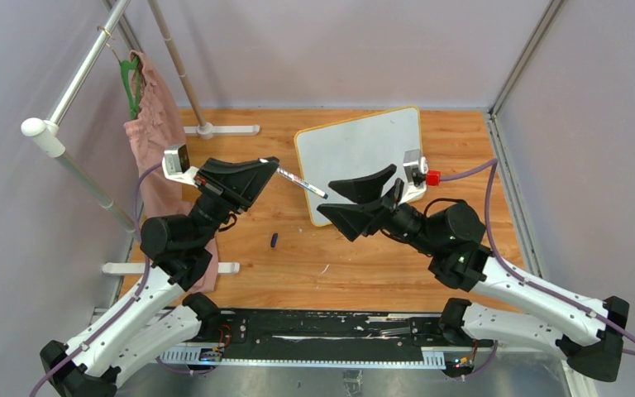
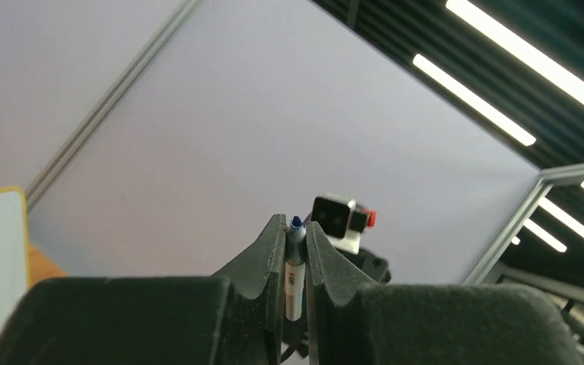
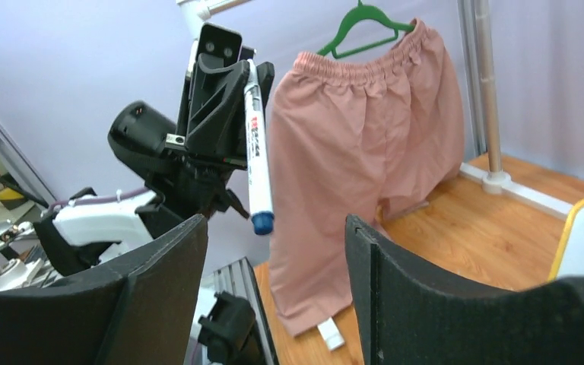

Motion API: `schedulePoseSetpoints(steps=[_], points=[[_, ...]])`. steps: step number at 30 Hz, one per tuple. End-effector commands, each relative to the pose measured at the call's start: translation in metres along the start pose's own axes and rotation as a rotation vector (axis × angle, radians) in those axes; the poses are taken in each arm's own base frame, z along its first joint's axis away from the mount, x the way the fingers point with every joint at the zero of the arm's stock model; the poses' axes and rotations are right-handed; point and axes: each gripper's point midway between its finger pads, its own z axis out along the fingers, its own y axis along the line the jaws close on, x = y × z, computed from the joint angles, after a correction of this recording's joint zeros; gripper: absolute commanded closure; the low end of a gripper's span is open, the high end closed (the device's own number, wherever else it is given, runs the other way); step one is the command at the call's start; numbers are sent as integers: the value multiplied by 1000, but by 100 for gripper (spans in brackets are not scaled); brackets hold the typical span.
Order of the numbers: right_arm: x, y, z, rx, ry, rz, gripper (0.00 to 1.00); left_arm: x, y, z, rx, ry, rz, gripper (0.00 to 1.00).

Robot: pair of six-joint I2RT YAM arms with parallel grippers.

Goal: Write a sentence on the whiteboard
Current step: Adjust the whiteboard marker.

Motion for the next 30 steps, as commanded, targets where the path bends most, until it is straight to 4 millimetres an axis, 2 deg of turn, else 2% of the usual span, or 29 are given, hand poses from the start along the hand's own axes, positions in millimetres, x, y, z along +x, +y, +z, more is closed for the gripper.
schedulePoseSetpoints(steps=[1,6,11,18,20,23,30], points=[[-49,14,16,-39,-189,0,29,-49,-26,1,90,-247,-119,100],[-64,19,33,-58,-224,6,28,-58,-29,3,94,-283,-149,100],[-69,22,50,-76,-242,26,28,-63,-22,2,67,-322,-180,100],[-63,23,74,-89,-184,12,28,-64,-16,4,50,-337,-226,100],[-63,23,79,-87,-184,11,30,-63,-14,5,45,-336,-237,100],[-62,24,86,-95,-178,1,43,-64,-12,5,40,-344,-247,100],[-57,22,100,-90,-151,8,46,-66,-9,4,26,-362,-255,100]])
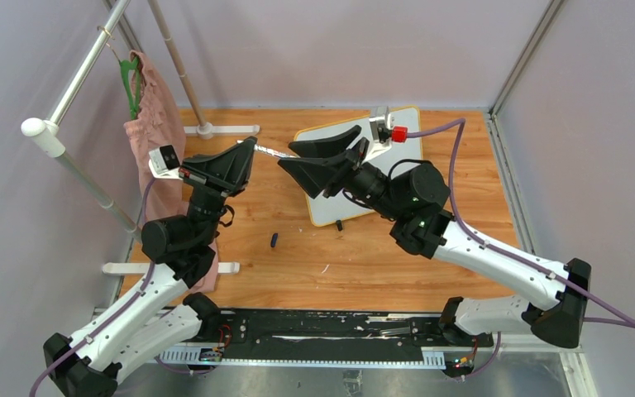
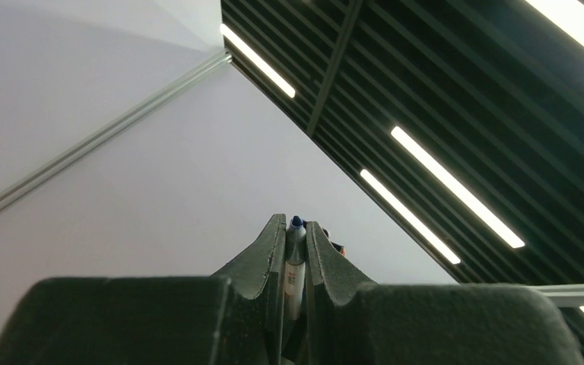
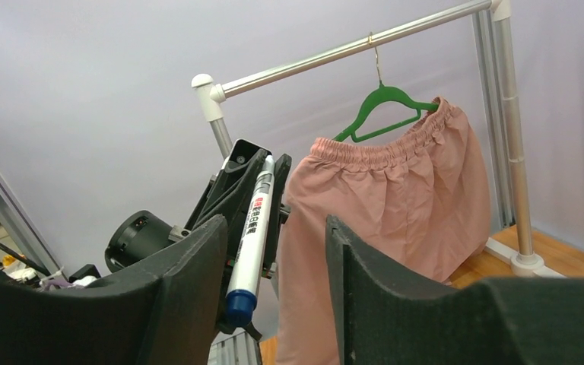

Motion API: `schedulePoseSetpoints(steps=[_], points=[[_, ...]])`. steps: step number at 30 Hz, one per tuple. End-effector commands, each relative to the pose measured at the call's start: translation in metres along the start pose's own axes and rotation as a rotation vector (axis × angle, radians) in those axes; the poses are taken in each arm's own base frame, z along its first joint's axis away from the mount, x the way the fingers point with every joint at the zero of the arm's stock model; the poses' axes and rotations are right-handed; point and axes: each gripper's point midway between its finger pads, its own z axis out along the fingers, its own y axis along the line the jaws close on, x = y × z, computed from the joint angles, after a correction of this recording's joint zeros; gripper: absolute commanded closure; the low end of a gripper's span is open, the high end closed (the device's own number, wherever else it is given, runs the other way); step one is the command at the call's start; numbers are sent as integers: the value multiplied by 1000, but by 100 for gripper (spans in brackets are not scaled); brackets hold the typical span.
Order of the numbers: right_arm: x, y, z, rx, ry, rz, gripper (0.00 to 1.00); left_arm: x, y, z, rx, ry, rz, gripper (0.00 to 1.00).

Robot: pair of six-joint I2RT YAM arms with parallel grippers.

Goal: Write a sentence on the whiteboard
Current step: Adjust the whiteboard marker.

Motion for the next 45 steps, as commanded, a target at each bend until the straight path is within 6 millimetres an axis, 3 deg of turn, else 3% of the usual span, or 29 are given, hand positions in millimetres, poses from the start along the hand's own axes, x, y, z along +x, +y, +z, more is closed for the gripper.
schedulePoseSetpoints(steps=[1,6,13,20,33,40,45], points=[[-14,12,7,-32,-30,2,49,-7,-9,0,26,-38,-12,100],[-13,13,11,-38,-21,0,61,-8,-8,-1,24,-47,-12,100],[-12,15,15,-45,-6,0,58,-6,-7,1,11,-32,-14,100],[-10,18,21,-56,35,2,65,-2,-8,3,9,-9,-20,100],[-3,18,25,-52,78,23,63,-6,-6,3,0,-31,-21,100],[-4,16,23,-46,60,26,73,-8,-4,3,-9,-48,-22,100],[-3,16,26,-50,63,21,71,-7,-3,3,-11,-44,-21,100]])
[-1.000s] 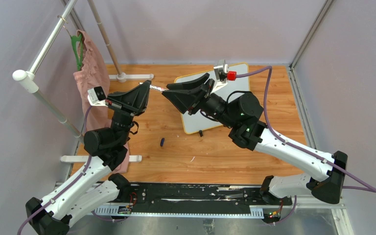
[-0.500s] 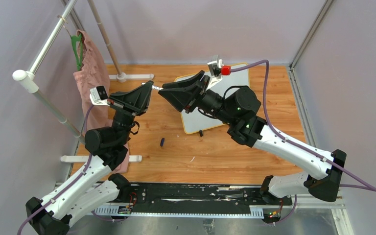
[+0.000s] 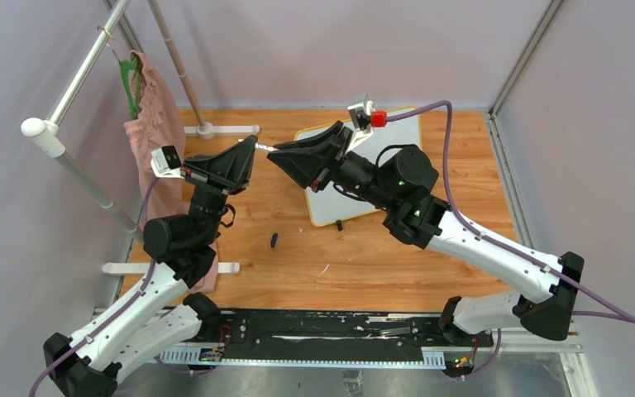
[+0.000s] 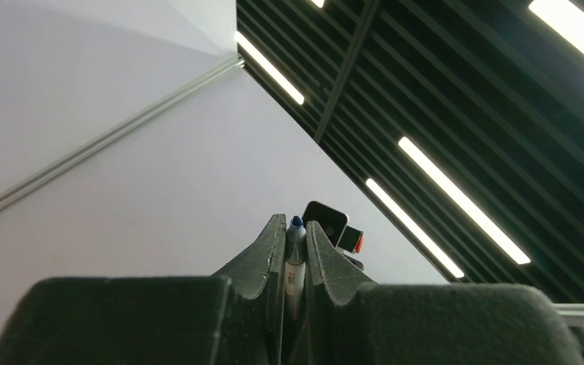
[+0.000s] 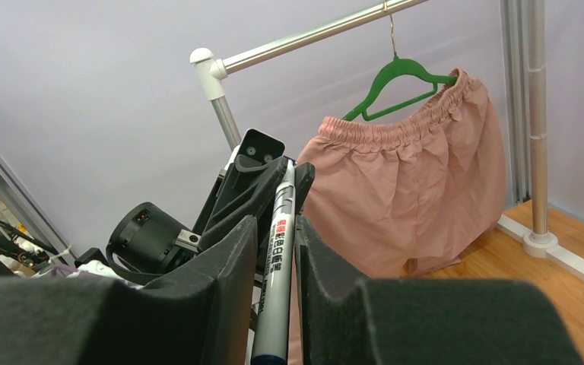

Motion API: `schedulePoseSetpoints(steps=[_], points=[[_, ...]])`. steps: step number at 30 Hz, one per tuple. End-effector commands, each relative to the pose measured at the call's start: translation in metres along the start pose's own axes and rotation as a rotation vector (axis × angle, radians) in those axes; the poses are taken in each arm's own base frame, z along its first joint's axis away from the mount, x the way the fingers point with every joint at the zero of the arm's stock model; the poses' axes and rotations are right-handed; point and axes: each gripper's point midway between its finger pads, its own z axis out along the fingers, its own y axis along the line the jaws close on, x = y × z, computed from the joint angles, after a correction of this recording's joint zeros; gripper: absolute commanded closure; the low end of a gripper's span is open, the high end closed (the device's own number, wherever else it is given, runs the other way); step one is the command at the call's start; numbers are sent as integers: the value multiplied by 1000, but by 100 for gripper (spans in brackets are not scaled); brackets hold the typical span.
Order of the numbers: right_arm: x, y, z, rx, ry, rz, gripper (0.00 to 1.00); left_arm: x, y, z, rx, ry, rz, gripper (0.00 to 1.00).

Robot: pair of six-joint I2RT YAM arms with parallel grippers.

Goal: Write a sentence on the whiteboard
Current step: Adjust the whiteboard marker.

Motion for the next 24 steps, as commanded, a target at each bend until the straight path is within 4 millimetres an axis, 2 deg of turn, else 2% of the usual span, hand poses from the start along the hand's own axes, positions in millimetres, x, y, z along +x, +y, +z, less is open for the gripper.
schedulePoseSetpoints(steps=[1,12,19,24], points=[[-15,13,4,-39,-41,1,70,-5,-13,2,33,-22,-1,100],[-16,13,4,-37,-45,-11,70,-2,-14,4,33,-4,11,100],[-20,14,1,-46,-77,-17,63,-4,-16,4,33,-15,12,100],[-23,14,1,-44,-83,-28,68,-3,-18,5,33,-4,-1,100]])
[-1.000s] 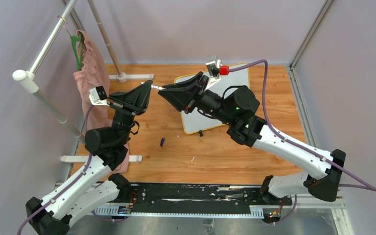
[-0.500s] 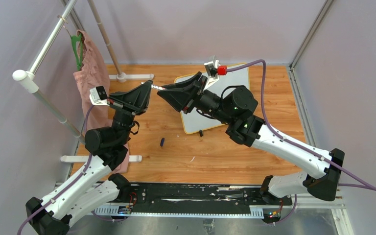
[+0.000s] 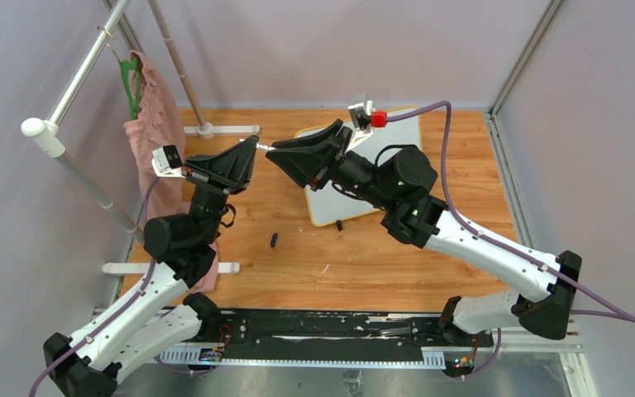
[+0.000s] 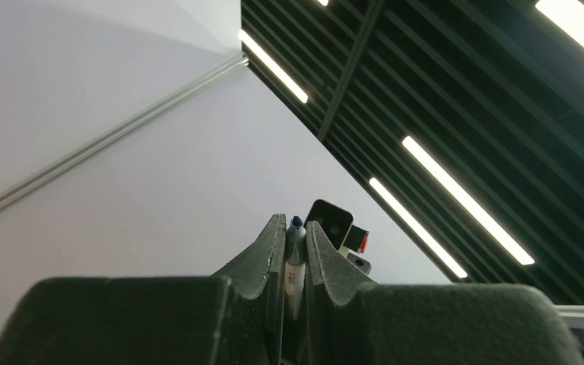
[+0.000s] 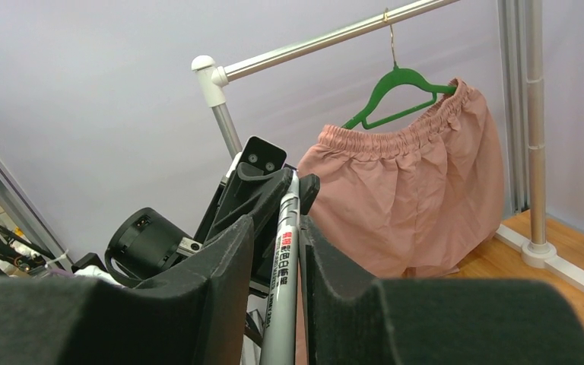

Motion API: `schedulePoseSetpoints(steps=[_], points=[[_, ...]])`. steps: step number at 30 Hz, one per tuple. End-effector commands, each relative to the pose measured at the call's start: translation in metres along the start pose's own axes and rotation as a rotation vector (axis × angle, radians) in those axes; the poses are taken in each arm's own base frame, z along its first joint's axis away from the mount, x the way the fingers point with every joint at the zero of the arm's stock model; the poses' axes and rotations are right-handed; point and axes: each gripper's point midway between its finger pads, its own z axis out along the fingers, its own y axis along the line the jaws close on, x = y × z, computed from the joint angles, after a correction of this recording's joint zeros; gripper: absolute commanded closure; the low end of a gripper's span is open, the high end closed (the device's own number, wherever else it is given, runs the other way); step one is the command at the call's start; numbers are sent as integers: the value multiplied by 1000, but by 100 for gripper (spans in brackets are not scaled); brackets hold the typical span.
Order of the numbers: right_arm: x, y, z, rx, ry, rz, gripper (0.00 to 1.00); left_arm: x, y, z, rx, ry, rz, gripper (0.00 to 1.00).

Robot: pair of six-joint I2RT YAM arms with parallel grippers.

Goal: Write a sentence on the whiteboard
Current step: Adjust the whiteboard marker, then adjust the whiteboard stand at the center of the board.

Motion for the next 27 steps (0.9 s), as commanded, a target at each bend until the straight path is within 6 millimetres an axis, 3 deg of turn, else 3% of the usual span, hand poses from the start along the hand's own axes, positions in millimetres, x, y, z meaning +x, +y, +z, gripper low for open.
schedulePoseSetpoints(steps=[1,9,13,23,25,27], points=[[-21,15,-1,-40,-62,-18,69,-4,-20,5,43,-8,-3,100],[-17,14,1,-39,-47,-9,69,-3,-21,6,45,-5,-17,100],[-17,14,2,-40,-46,-7,74,-2,-21,7,45,-2,-19,100],[-16,15,3,-45,-38,-15,100,-1,-20,6,42,3,-10,100],[-16,13,0,-36,-40,-17,100,-1,-17,5,35,4,-9,91],[-19,11,-6,-15,-49,-23,100,1,-10,2,8,11,-3,65]])
